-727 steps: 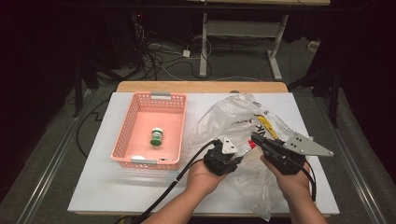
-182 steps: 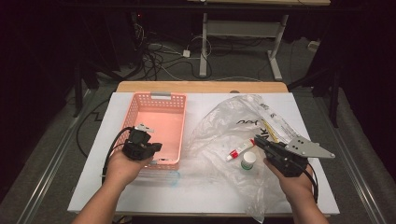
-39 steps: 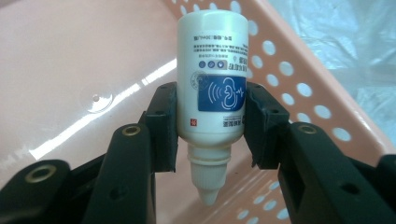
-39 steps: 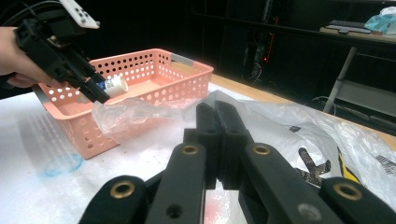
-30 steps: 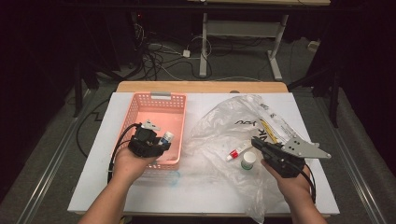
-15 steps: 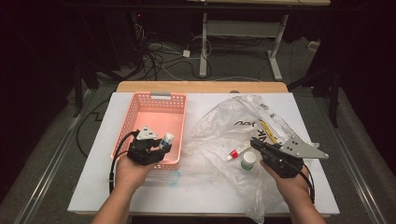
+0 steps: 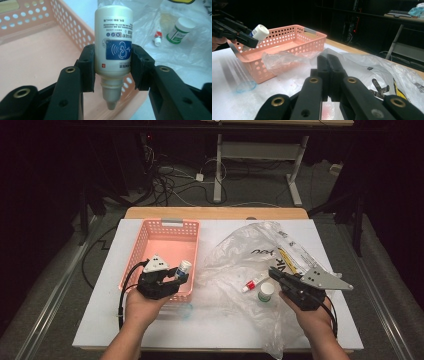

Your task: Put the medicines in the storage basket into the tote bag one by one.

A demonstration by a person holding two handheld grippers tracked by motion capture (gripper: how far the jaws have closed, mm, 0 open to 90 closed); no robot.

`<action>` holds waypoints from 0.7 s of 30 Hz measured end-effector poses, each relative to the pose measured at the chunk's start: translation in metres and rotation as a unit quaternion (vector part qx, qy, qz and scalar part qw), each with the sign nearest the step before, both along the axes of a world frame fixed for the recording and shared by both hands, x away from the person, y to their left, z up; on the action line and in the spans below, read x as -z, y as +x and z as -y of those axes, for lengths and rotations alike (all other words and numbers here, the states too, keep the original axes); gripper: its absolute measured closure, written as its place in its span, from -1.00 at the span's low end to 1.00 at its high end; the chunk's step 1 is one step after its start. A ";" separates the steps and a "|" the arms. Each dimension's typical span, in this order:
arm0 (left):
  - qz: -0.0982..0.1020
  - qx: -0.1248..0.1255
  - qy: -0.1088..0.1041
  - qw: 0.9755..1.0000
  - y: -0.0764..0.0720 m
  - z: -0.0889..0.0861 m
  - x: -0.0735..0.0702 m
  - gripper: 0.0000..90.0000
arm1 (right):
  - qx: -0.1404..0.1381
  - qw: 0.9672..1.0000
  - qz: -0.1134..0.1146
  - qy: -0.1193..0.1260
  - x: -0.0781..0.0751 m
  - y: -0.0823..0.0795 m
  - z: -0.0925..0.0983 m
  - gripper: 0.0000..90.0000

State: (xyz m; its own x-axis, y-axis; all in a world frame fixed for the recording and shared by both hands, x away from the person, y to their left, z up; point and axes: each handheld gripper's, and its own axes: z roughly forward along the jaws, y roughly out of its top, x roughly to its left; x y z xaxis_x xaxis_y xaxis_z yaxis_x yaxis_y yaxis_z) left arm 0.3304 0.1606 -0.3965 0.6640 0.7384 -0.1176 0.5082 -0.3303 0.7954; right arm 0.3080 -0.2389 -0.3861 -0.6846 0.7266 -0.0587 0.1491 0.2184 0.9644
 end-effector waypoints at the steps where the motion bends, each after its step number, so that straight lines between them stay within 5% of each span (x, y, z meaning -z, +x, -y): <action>1: 0.001 0.003 -0.003 1.000 -0.002 0.002 -0.001 0.30 | 0.000 1.000 0.000 0.001 0.000 0.000 0.000 1.00; 21: -0.006 0.091 0.002 0.996 -0.019 0.061 0.006 0.30 | 0.001 1.000 0.003 0.003 -0.002 0.000 0.001 1.00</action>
State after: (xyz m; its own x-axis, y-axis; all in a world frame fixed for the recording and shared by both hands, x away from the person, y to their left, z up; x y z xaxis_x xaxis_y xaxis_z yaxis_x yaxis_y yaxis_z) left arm 0.3115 0.1001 -0.4025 0.7851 0.6069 -0.1232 0.4488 -0.4204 0.7886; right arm 0.3077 -0.2395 -0.3844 -0.6824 0.7286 -0.0590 0.1440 0.2132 0.9663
